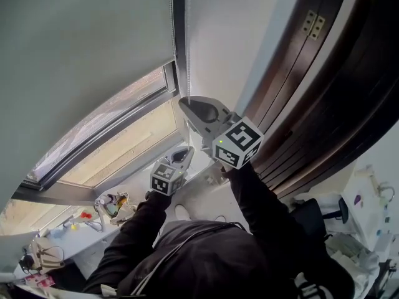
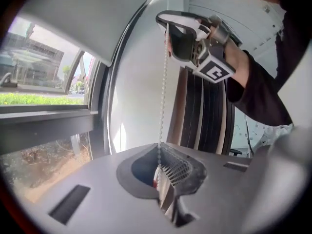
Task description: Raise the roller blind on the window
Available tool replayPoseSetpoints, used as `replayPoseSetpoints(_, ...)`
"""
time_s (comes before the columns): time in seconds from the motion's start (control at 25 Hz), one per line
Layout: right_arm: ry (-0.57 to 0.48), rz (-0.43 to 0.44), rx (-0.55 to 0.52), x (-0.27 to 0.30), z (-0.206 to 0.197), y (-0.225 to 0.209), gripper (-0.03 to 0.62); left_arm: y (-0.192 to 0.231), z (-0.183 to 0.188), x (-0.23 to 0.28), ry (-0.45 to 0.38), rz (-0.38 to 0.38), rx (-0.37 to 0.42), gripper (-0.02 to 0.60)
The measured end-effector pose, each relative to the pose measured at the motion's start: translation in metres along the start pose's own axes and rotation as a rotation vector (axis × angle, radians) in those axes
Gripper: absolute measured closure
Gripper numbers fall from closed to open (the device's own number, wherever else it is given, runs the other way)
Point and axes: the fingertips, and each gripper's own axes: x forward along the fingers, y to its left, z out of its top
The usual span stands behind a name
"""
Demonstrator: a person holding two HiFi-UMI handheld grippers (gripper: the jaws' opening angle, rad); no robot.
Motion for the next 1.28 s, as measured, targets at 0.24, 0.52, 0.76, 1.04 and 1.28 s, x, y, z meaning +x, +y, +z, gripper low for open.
replayPoseSetpoints(0.24,0.045,0.055,0.097,0.000,-0.019,0.004,0.592,-0.002,-0.015,-0.005,-0.018,0.000,-0.014,0.571)
replayPoseSetpoints(0.52,0.124,0.062,0.147,-0.003,-0.066,0.007,0.592,0.002,-0.009,-0.018,-0.055,0.027,0.027,0.570)
replayPoseSetpoints(0.76,0.031,0.071,0.025,-0.014,-0.021,0.014,0.442,0.006,-0.010,-0.018,-0.070,0.049,-0.012,0.570)
replayPoseSetpoints(1.04,0.037,0.070,-0.001,-0.012,-0.010,0.012,0.548,0.006,-0.009,-0.017,-0.064,0.055,-0.004,0.571)
replayPoseSetpoints(1.28,0.031,0.044,0.001,-0.012,-0.004,0.004,0.571,0.005,-0.010,-0.017,-0.065,0.055,-0.006,0.570)
